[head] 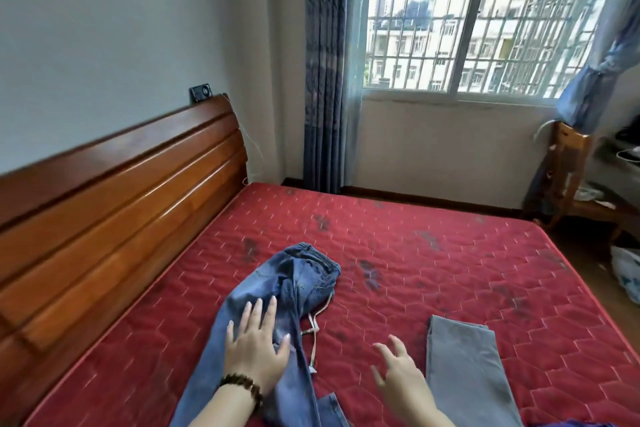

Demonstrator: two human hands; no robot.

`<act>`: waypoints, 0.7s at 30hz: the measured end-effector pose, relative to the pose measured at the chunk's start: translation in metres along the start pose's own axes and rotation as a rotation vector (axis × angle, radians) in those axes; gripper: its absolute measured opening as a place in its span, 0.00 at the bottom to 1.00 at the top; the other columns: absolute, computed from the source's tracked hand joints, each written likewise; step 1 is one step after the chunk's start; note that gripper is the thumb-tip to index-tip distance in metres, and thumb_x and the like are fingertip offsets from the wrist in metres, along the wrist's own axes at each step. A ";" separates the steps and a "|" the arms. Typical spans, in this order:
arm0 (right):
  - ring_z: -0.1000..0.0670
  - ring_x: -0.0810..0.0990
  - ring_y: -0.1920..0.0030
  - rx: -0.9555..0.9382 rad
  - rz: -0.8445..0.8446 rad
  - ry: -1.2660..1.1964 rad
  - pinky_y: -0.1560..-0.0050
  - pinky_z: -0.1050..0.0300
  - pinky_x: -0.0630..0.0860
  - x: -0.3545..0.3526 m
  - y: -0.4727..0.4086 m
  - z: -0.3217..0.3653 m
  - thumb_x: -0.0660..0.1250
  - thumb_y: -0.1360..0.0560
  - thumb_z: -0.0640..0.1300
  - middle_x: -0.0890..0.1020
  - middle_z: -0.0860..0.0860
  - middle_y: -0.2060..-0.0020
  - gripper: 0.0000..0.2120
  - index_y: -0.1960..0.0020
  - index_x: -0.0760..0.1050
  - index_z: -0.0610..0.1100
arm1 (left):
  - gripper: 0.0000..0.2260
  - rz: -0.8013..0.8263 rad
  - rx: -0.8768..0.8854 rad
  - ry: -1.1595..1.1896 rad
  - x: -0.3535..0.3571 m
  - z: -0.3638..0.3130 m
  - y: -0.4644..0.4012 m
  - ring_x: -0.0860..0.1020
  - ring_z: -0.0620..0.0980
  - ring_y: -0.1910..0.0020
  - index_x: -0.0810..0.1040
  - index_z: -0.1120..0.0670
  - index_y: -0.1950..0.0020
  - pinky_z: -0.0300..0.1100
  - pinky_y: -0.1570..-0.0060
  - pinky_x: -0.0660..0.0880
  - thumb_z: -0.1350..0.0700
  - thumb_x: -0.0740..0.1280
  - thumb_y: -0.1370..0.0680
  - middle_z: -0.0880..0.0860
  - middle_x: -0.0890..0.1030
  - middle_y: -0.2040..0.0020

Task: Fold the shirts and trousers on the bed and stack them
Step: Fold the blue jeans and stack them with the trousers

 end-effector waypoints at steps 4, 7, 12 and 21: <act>0.50 0.70 0.33 -0.036 -0.011 0.005 0.38 0.56 0.71 0.018 0.010 0.028 0.60 0.22 0.54 0.54 0.51 0.24 0.20 0.31 0.65 0.57 | 0.32 0.004 -0.018 -0.020 -0.007 0.029 0.003 0.44 0.49 0.22 0.42 0.45 0.21 0.53 0.25 0.46 0.38 0.51 0.22 0.49 0.48 0.20; 0.48 0.69 0.32 -0.033 -0.012 0.023 0.36 0.55 0.70 0.024 0.000 0.050 0.60 0.22 0.52 0.55 0.50 0.24 0.21 0.30 0.64 0.56 | 0.32 0.014 -0.010 -0.010 -0.008 0.048 -0.010 0.44 0.49 0.22 0.43 0.45 0.21 0.53 0.25 0.46 0.38 0.51 0.21 0.49 0.48 0.20; 0.45 0.71 0.34 -0.001 -0.038 0.025 0.38 0.52 0.72 0.045 -0.051 0.099 0.59 0.21 0.49 0.57 0.48 0.24 0.21 0.29 0.65 0.54 | 0.31 0.042 0.027 -0.007 -0.002 0.090 -0.062 0.45 0.50 0.22 0.46 0.47 0.21 0.53 0.25 0.46 0.39 0.53 0.21 0.51 0.51 0.21; 0.43 0.70 0.34 0.112 -0.030 0.042 0.38 0.50 0.71 0.111 -0.181 0.198 0.58 0.21 0.48 0.60 0.47 0.25 0.21 0.29 0.66 0.50 | 0.31 0.213 0.131 -0.051 0.032 0.181 -0.206 0.45 0.51 0.22 0.47 0.46 0.21 0.54 0.25 0.46 0.40 0.53 0.21 0.52 0.51 0.21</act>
Point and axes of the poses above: each hand's wrist, its own y-axis away from the middle knuckle, its own x-axis out of the palm, z = x × y, the point moved 1 cm from there along -y, towards the middle knuckle
